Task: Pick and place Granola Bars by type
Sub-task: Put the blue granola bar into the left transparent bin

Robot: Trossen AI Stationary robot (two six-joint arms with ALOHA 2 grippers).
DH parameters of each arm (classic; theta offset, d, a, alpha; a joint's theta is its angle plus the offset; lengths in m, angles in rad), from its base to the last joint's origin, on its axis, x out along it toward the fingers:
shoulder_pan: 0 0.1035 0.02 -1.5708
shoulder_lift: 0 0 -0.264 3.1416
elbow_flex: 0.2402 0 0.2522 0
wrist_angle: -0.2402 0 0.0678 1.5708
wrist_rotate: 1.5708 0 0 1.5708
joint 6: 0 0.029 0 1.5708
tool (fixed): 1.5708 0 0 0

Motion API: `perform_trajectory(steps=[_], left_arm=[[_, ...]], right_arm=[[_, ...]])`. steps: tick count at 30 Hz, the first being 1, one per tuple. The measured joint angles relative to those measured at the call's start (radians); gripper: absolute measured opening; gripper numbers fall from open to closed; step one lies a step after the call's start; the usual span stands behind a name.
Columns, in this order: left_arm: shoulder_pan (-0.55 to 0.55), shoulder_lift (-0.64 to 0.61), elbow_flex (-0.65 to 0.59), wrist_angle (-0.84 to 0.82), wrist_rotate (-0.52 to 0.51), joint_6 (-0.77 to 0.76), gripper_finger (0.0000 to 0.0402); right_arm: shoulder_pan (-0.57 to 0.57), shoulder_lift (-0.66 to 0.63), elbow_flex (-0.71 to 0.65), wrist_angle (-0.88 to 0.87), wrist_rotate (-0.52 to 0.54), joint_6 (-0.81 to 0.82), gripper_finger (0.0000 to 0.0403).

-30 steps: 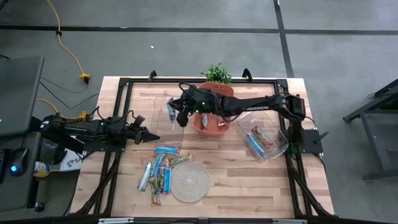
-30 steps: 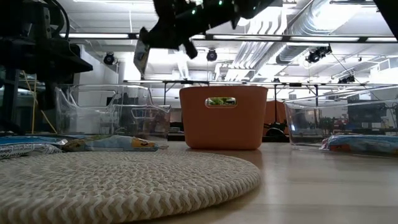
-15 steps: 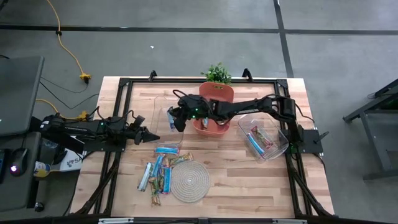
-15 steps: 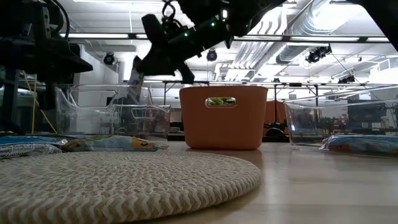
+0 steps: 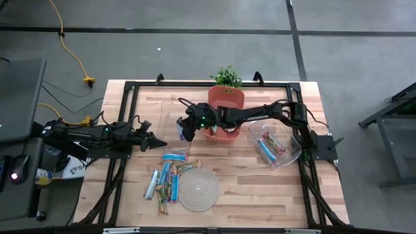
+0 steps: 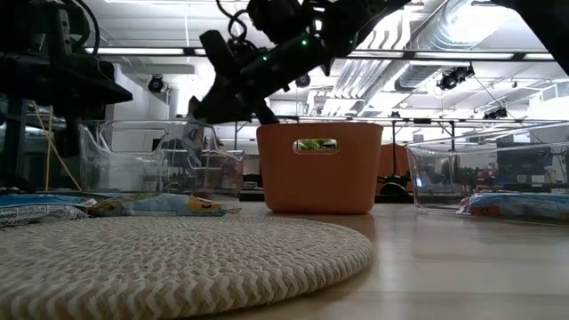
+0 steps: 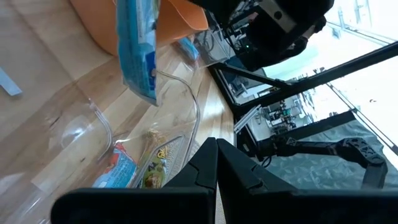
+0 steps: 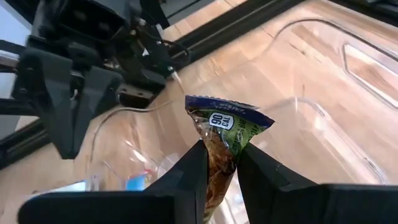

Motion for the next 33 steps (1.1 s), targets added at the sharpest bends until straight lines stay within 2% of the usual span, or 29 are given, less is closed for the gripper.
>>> perform_trajectory(steps=[12, 20, 27, 33], left_arm=[[0.0, 0.0, 0.0, 0.004, 0.034, 0.002, 0.0001], [0.0, 0.0, 0.0, 0.006, 0.052, 0.031, 0.0001], [0.0, 0.0, 0.0, 0.005, 0.038, 0.03, 0.0001], [0.0, 0.0, 0.0, 0.01, 0.036, 0.033, 0.0001]], right_arm=[[0.0, 0.0, 0.0, 0.005, -0.037, 0.024, 0.0076], [0.0, 0.0, 0.0, 0.006, -0.065, 0.037, 0.0147], [-0.009, 0.0, 0.0, 0.02, -0.181, -0.026, 0.0213], [-0.01, -0.004, 0.0, 0.14, -0.253, -0.074, 0.0233]])
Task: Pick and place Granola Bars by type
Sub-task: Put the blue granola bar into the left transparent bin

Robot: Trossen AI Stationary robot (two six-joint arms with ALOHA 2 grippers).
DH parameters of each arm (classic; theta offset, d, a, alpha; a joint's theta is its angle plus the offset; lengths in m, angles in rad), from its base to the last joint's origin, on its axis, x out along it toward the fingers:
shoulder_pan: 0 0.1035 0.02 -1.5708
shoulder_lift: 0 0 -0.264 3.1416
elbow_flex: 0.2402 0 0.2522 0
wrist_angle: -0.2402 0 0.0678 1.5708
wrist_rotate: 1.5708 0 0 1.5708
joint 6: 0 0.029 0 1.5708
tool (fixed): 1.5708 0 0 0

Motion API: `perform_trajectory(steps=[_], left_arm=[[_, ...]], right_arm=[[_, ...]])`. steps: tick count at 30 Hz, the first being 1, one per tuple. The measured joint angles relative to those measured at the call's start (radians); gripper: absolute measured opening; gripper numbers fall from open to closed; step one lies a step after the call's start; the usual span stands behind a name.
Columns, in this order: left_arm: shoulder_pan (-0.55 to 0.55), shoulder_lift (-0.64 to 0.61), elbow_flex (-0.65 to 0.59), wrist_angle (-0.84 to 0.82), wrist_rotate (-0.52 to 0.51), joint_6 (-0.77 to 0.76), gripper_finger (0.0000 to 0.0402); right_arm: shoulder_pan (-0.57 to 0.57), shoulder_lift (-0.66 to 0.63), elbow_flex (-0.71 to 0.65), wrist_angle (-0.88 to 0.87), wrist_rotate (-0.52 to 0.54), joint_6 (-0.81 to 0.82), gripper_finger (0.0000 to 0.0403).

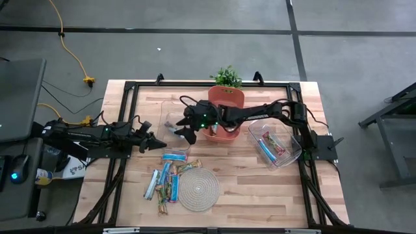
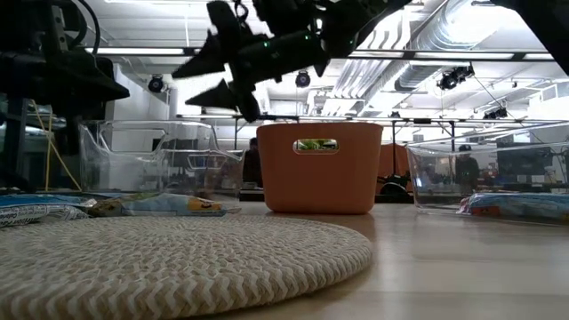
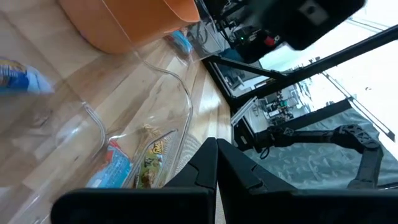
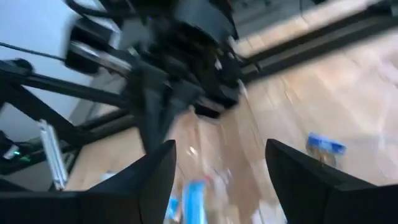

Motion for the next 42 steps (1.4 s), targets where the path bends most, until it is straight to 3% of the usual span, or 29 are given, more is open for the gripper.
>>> perform_trajectory(steps=[10, 16, 21, 25, 32, 42], left_arm=[[0.0, -0.001, -0.001, 0.129, -0.01, 0.044, 0.0001], [0.0, -0.001, 0.002, 0.314, -0.018, 0.113, 0.0001], [0.0, 0.0, 0.086, 0.328, -0.032, 0.22, 0.0001], [0.0, 0.0, 0.197, 0.208, -0.034, 0.323, 0.0001], [0.0, 0.0, 0.415, -0.082, -0.062, 0.479, 0.0001], [0.0, 0.001, 0.557, -0.263, -0.076, 0.561, 0.0001]], right_arm=[[-0.02, -0.154, 0.0, 0.048, -0.041, -0.112, 0.0187], [-0.021, -0.278, 0.0, 0.008, 0.02, -0.132, 0.0116], [-0.014, -0.362, 0.0, -0.057, 0.039, -0.158, 0.0049], [0.002, -0.411, 0.0, -0.165, 0.037, -0.16, 0.0005], [0.046, -0.478, 0.0, -0.304, 0.069, -0.171, 0.0002], [0.13, -0.608, -0.003, -0.481, 0.286, -0.212, 0.0]])
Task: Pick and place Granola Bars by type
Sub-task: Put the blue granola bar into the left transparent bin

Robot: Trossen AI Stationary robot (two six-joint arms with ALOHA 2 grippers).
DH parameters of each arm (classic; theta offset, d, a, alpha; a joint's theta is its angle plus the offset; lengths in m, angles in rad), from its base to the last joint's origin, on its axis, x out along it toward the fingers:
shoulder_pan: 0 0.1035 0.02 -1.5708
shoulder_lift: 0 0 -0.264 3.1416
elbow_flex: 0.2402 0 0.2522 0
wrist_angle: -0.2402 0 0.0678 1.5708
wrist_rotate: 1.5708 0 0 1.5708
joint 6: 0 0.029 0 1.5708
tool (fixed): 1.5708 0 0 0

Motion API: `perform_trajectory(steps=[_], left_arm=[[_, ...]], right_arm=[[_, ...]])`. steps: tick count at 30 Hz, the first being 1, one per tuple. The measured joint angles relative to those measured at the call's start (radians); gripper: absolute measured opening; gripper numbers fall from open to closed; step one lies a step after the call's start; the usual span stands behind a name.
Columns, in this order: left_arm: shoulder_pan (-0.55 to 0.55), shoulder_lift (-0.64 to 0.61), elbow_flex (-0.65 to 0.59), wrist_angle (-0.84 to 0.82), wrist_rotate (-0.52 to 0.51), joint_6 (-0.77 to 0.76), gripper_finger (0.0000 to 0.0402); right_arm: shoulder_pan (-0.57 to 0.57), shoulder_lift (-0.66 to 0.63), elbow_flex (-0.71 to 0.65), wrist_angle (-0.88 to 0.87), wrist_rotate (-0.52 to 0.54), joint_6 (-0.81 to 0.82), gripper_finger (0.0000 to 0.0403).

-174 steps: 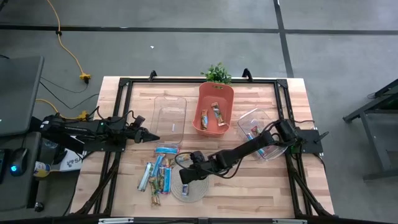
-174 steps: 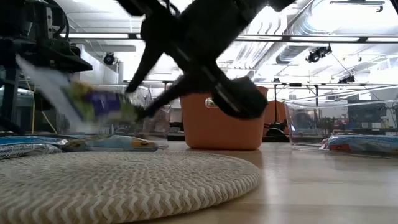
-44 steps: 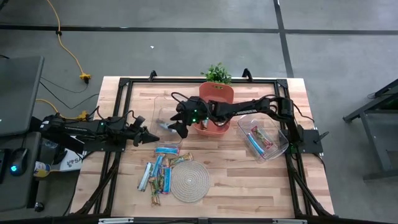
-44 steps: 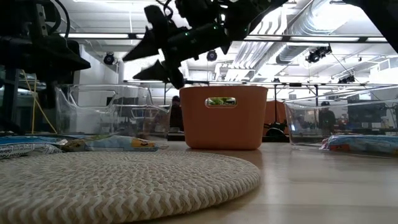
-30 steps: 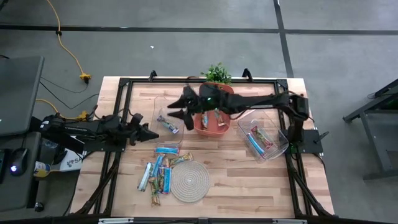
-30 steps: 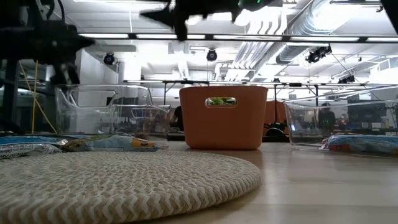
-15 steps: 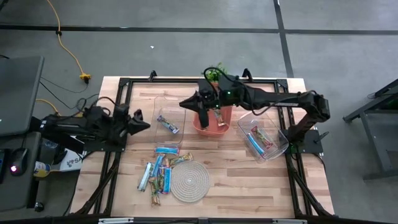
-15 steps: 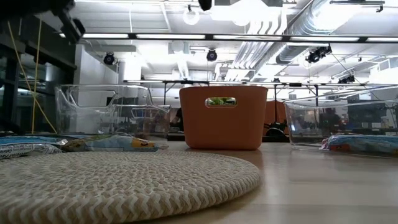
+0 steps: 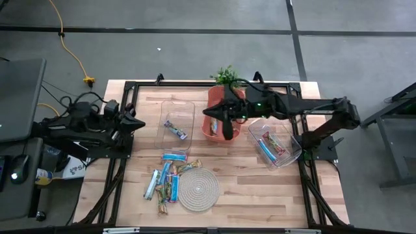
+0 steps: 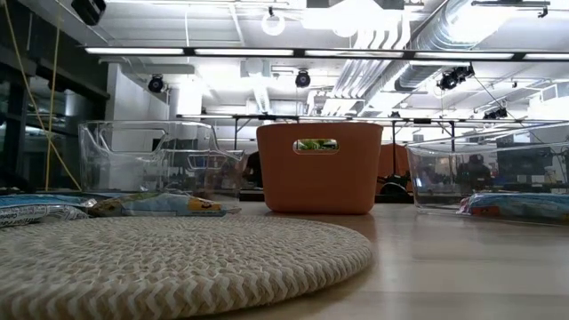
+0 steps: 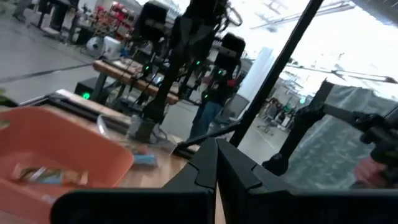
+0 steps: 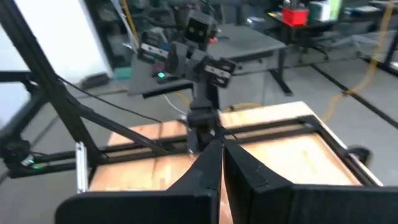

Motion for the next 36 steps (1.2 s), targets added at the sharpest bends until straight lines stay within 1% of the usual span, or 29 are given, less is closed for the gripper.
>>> perform_trajectory(steps=[3, 6, 9, 12, 16, 19, 21, 25, 29, 31, 33, 36], left_arm=[[0.0, 0.0, 0.004, -0.021, -0.003, -0.012, 0.0001], [0.0, 0.0, 0.005, -0.028, -0.001, -0.015, 0.0001], [0.0, 0.0, 0.005, -0.029, 0.0, -0.015, 0.0001], [0.0, 0.0, 0.005, -0.029, 0.0, -0.019, 0.0001], [0.0, 0.0, 0.014, -0.056, 0.007, -0.045, 0.0001], [0.0, 0.011, 0.09, -0.21, 0.012, -0.045, 0.0001], [0.0, 0.027, 0.181, -0.343, 0.004, -0.046, 0.0001], [0.0, 0.091, 0.408, -0.591, -0.078, -0.059, 0.0001], [0.0, 0.193, 0.596, -0.816, -0.167, -0.156, 0.0001], [0.0, 0.248, 0.653, -0.92, -0.193, -0.245, 0.0001], [0.0, 0.301, 0.681, -1.011, -0.198, -0.34, 0.0001], [0.0, 0.37, 0.686, -1.116, -0.151, -0.43, 0.0001]], right_arm=[[0.036, -0.056, -0.009, -0.053, 0.088, 0.0, 0.0], [0.075, -0.145, -0.088, -0.034, 0.168, 0.008, 0.0], [0.12, -0.27, -0.238, 0.049, 0.251, 0.036, 0.0], [0.173, -0.403, -0.417, 0.195, 0.328, 0.07, 0.0], [0.243, -0.537, -0.612, 0.336, 0.428, 0.098, 0.0], [0.282, -0.611, -0.715, 0.408, 0.496, 0.114, 0.0], [0.3, -0.65, -0.766, 0.447, 0.531, 0.117, 0.0], [0.323, -0.707, -0.837, 0.468, 0.574, 0.128, 0.0], [0.336, -0.746, -0.868, 0.464, 0.619, 0.128, 0.0], [0.342, -0.762, -0.871, 0.435, 0.662, 0.129, 0.0], [0.348, -0.783, -0.871, 0.385, 0.704, 0.139, 0.0], [0.359, -0.826, -0.871, 0.323, 0.708, 0.143, 0.0]])
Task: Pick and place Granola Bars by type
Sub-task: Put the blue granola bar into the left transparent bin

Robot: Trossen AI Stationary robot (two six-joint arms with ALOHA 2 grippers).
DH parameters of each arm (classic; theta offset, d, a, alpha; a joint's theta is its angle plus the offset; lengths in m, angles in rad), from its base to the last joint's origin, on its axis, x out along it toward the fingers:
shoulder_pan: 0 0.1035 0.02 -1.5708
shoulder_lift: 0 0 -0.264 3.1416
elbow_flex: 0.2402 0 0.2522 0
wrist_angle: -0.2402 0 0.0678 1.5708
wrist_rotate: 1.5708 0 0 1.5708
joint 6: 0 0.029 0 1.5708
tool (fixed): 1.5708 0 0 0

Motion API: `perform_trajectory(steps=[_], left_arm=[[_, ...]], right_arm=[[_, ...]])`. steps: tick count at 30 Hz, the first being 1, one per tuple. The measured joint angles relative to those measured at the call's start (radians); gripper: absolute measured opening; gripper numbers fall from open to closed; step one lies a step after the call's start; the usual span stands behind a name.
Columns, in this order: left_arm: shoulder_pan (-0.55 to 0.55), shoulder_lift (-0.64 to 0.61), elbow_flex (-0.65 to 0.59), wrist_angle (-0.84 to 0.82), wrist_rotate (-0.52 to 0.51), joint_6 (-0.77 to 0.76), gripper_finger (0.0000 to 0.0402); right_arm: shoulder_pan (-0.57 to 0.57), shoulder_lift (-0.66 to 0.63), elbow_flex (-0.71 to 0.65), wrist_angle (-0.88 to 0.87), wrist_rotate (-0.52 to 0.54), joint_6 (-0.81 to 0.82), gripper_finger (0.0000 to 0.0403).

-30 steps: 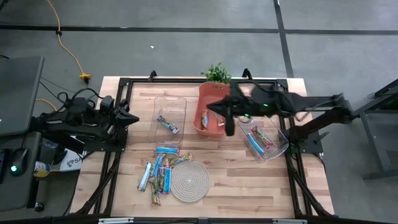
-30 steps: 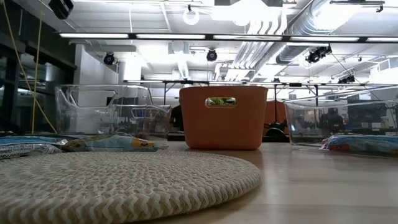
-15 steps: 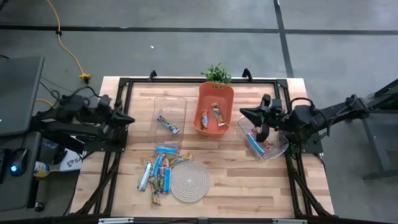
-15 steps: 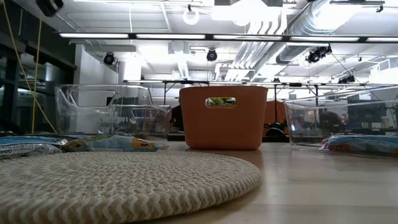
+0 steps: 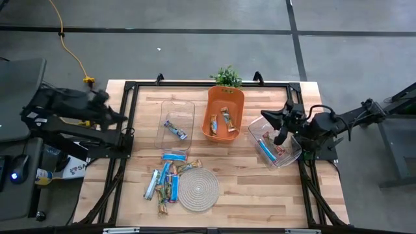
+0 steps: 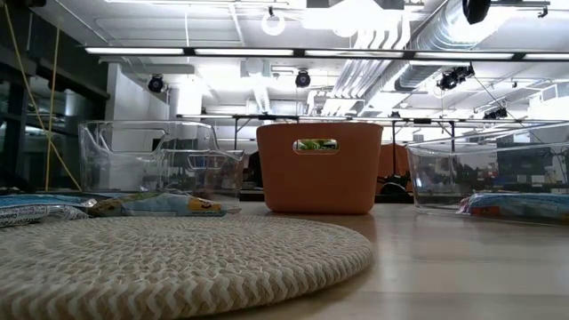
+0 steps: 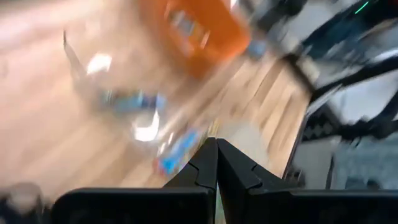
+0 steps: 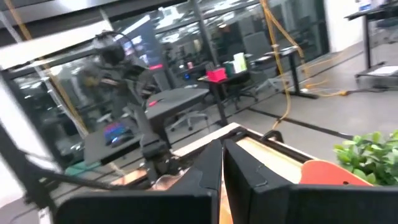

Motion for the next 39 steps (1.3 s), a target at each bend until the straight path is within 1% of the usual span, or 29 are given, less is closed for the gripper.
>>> perform_trajectory(steps=[2, 4, 7, 10, 13, 16, 21, 24, 27, 28, 31, 34, 37, 39], left_arm=[[0.0, 0.034, -0.009, -0.026, 0.038, -0.02, 0.0001], [0.0, 0.046, -0.019, -0.013, 0.04, -0.02, 0.0001], [0.0, 0.038, -0.024, 0.008, 0.002, 0.001, 0.0001], [0.0, -0.001, -0.024, 0.021, -0.028, 0.002, 0.0001], [0.0, -0.039, -0.024, 0.027, -0.045, -0.007, 0.0001], [0.0, -0.063, -0.024, 0.026, -0.053, -0.009, 0.0001], [0.0, -0.087, -0.024, 0.025, -0.098, -0.013, 0.0001], [0.0, -0.086, -0.025, 0.026, -0.108, -0.003, 0.0001], [0.0, -0.084, -0.044, 0.041, -0.109, 0.009, 0.0001], [0.0, -0.083, -0.053, 0.047, -0.109, 0.012, 0.0001], [0.0, -0.082, -0.085, 0.056, -0.109, 0.018, 0.0001], [0.0, -0.085, -0.128, 0.106, -0.102, 0.034, 0.0001], [0.0, -0.085, -0.166, 0.16, -0.09, 0.073, 0.0001], [0.0, -0.085, -0.19, 0.184, -0.087, 0.084, 0.0001]], right_arm=[[0.01, -0.032, 0.0, -0.038, -0.019, 0.001, 0.0], [0.024, -0.063, 0.0, -0.085, -0.024, 0.001, 0.0], [0.047, -0.111, -0.015, -0.105, -0.019, 0.001, 0.0], [0.066, -0.166, -0.084, -0.059, -0.017, -0.003, 0.0], [0.079, -0.224, -0.188, 0.042, -0.017, -0.013, 0.0], [0.084, -0.277, -0.287, 0.191, -0.029, -0.08, 0.0], [0.079, -0.371, -0.453, 0.451, -0.073, -0.199, 0.0], [0.061, -0.421, -0.552, 0.622, -0.114, -0.265, 0.0], [0.036, -0.459, -0.624, 0.709, -0.164, -0.289, 0.0], [0.025, -0.469, -0.638, 0.715, -0.185, -0.29, 0.0], [-0.011, -0.484, -0.639, 0.663, -0.224, -0.284, 0.0], [-0.062, -0.486, -0.64, 0.659, -0.279, -0.288, 0.0], [-0.127, -0.49, -0.64, 0.577, -0.334, -0.257, 0.0], [-0.173, -0.493, -0.64, 0.515, -0.389, -0.216, 0.0]])
